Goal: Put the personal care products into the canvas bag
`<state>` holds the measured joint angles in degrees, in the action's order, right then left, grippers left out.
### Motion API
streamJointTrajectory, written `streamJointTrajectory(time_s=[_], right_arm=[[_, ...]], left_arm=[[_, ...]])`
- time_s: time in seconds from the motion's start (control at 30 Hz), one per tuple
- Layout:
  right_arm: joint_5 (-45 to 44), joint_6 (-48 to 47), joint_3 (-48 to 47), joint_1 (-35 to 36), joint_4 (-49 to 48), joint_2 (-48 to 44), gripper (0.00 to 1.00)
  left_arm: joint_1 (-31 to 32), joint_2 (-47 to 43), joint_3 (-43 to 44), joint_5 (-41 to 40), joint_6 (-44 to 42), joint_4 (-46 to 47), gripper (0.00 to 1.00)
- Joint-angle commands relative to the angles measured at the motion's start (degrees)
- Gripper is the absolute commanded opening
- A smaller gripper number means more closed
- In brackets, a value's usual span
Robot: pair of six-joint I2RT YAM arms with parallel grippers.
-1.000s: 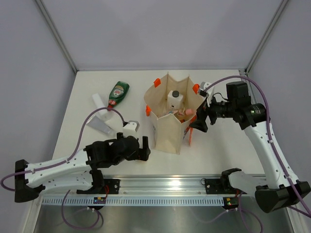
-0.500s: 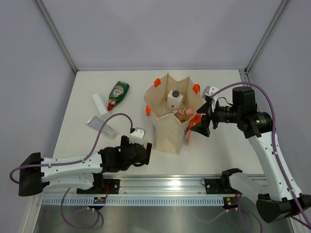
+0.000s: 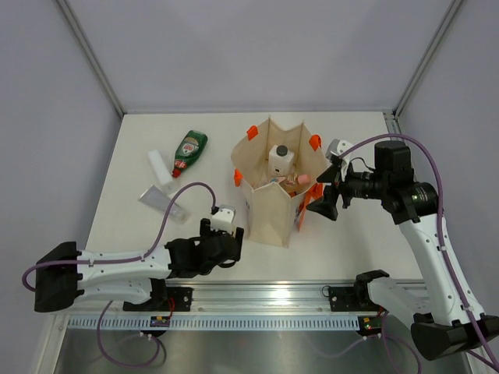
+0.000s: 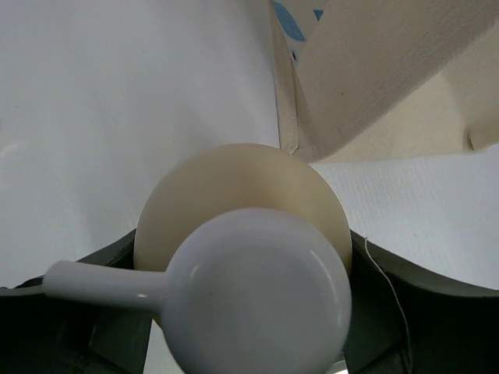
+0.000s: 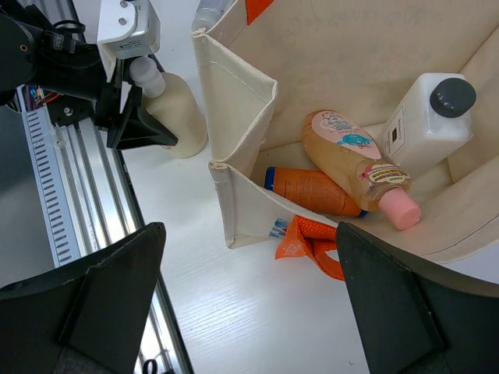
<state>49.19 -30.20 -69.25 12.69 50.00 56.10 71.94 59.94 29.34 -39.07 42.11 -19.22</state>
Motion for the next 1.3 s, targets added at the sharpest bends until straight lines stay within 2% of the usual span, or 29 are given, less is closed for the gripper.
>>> streamJointTrajectory(time_s=[0.0,0.1,0.23,0.33,0.47,0.5,0.53,0.6,0.63,0.73,0.83,0.97,1.03,1.1,1.13,1.2,1.23,1.27], right_arm=[[1.1,-0.5,0.1,-0.5,-2.4,-1.8,0.99],[0.4,0.0,0.1,-0.6,-2.8,-2.9,1.00],[-1.4,2.5,0.2,-0.8,-4.3,-4.4,0.99],[-3.3,4.8,0.1,-1.4,-5.5,-4.9,0.99],[-5.2,8.0,-0.3,-3.0,-8.1,-5.1,0.99],[-5.3,9.4,-0.5,-4.2,-8.3,-5.0,0.99],[-5.4,10.1,-0.7,-4.9,-8.9,-5.0,0.99],[-5.3,11.5,-1.1,-6.1,-8.8,-4.7,0.99],[-5.4,12.0,-1.6,-7.5,-8.8,-4.6,1.00],[-4.8,12.5,-1.7,-9.2,-8.6,-4.5,1.00],[-4.9,12.7,-1.3,-10.5,-8.6,-4.9,0.99],[-4.7,12.6,-0.6,-11.8,-8.3,-4.9,1.00],[-4.5,12.4,0.0,-12.1,-7.7,-4.9,1.00],[-4.0,11.9,0.4,-12.1,-7.3,-4.9,1.00],[-3.8,11.7,0.7,-12.1,-6.9,-4.9,0.99],[-3.5,11.2,1.0,-12.2,-6.7,-4.5,1.00],[-3.3,10.9,1.1,-12.2,-6.1,-4.2,0.99],[-3.3,10.7,1.1,-12.1,-5.9,-3.5,0.99]], left_arm=[[0.0,-5.5,2.5,-4.7,-2.3,3.1,0.12],[0.0,-10.6,7.7,-1.5,-8.5,0.5,0.00],[0.0,-19.2,16.3,7.8,-20.2,2.3,0.00],[0.0,-18.6,26.2,12.8,-24.2,3.8,0.00],[-0.9,-8.7,41.1,12.4,-31.8,4.0,0.00],[-2.2,-6.5,43.8,13.3,-32.8,4.0,0.00],[-6.6,-4.2,49.4,14.9,-32.6,3.1,0.00],[-12.7,2.9,54.0,23.7,-31.0,2.1,0.00],[-18.0,5.2,55.9,26.3,-29.6,1.8,0.00],[-24.5,13.8,61.3,34.9,-28.6,2.1,0.00],[-27.4,22.0,66.3,45.3,-27.2,0.4,0.00],[-27.6,29.5,70.1,52.3,-27.4,-4.0,0.02],[-27.6,31.4,69.5,54.5,-28.3,-6.5,0.10],[-27.6,31.5,66.9,55.9,-28.7,-7.6,0.23],[-27.6,31.4,66.0,55.8,-28.9,-8.1,0.45],[-27.6,30.9,64.5,53.8,-28.8,-8.3,0.69],[-27.6,30.6,63.0,53.1,-29.1,-7.4,0.86],[-27.6,29.5,62.3,52.0,-29.3,-6.5,0.99]])
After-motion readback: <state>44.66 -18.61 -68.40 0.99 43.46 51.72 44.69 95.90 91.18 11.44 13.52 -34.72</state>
